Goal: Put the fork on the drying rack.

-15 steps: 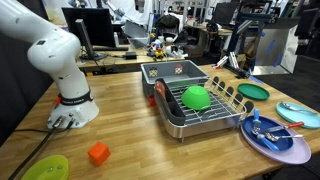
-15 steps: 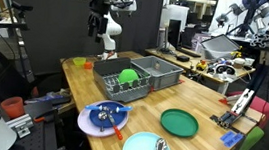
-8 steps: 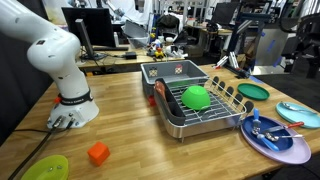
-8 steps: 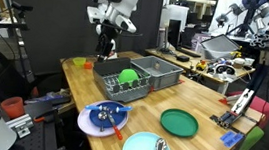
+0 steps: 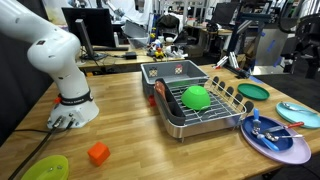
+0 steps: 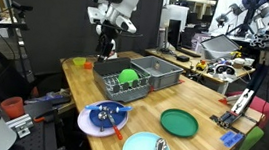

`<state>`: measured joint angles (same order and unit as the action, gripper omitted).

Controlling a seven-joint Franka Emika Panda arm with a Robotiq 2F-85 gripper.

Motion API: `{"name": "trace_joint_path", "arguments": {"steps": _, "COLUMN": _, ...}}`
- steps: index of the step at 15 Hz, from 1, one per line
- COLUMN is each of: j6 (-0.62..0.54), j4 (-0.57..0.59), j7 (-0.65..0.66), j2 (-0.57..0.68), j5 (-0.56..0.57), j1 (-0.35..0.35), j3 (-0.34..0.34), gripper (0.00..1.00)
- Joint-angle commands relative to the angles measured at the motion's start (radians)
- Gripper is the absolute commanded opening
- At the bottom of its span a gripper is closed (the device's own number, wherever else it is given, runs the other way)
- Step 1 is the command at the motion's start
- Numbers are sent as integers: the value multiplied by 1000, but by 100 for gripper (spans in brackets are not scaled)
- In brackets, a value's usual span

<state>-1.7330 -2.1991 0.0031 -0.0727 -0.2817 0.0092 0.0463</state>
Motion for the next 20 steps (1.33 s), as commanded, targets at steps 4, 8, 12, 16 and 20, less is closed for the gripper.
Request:
{"name": "trace_joint_path", "arguments": {"steps": 4, "j6": -110, "j4": 13, "j7": 112, "j2": 58, "j5": -17, "j1": -28, "j3": 3, "gripper": 100}}
{"name": "trace_joint_path", "arguments": {"steps": 8, "j6": -307, "j4": 15, "j7": 205, "j2": 153, "j5": 0, "j1": -50, "j3": 24, "gripper": 100}}
{"name": "trace_joint_path", "arguments": {"steps": 12, "j6": -472, "j4": 25, "j7": 285, "j2": 245, "j5": 47, "j1": -54, "j3": 38, "gripper": 100}}
{"name": "trace_joint_path", "arguments": {"steps": 16, "j6": -483, "j4": 28, "j7": 281, "j2": 277, "j5": 60, "j1": -57, "j3": 36, "gripper": 100}}
{"name": "trace_joint_path", "arguments": {"steps": 20, "j6": -481, "j4": 44, "j7": 282, "j2": 299, "j5": 73, "j1": -56, "j3": 37, "gripper": 100}}
